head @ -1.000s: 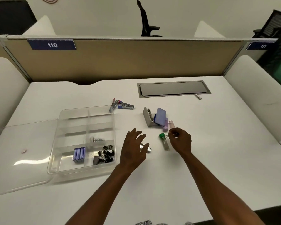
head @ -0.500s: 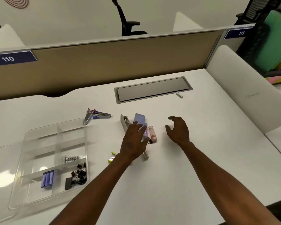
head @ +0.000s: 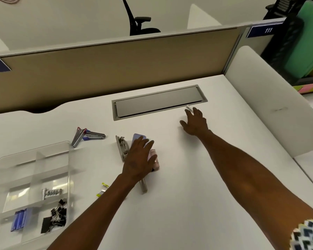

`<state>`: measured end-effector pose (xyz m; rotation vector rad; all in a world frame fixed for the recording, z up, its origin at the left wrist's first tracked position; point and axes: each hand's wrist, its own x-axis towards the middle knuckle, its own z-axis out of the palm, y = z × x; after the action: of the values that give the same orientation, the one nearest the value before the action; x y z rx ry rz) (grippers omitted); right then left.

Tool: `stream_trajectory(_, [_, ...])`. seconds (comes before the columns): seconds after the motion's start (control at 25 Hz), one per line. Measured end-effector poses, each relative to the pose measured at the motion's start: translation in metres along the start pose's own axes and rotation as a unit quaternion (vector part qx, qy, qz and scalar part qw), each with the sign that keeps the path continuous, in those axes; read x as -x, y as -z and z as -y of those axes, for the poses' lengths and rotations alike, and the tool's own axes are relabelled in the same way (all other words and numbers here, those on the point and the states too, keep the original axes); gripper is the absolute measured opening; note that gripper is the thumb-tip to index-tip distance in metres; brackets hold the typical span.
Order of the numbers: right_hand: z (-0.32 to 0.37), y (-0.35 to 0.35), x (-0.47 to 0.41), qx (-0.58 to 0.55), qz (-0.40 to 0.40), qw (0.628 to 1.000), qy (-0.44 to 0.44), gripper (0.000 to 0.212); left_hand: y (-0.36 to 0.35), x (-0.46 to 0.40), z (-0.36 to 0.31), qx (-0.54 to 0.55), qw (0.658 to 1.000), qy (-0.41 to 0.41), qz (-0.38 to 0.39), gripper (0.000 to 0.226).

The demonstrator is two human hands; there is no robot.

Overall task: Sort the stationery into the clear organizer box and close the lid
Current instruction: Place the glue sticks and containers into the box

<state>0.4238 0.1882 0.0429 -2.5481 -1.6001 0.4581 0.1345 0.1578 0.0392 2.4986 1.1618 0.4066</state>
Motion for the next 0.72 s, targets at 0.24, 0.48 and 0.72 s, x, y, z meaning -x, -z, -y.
stream_trajectory(0.24, [0.001, -0.001, -0.026, 0.021, 0.074, 0.997, -0.01, 0.064, -0.002, -0.01, -0.001, -0.001, 0.999, 0.021, -0.033, 0.05])
stream_trajectory(0.48, [0.002, -0.014, -0.021, 0.004, -0.072, 0.997, 0.033, 0.031, -0.006, -0.009, -0.001, 0.014, 0.999, 0.025, -0.034, 0.048])
stream_trajectory(0.72, [0.014, -0.031, 0.008, -0.323, -0.106, 0.937, -0.079, 0.026, -0.014, 0.01, -0.012, 0.042, 0.996, 0.055, -0.048, 0.051])
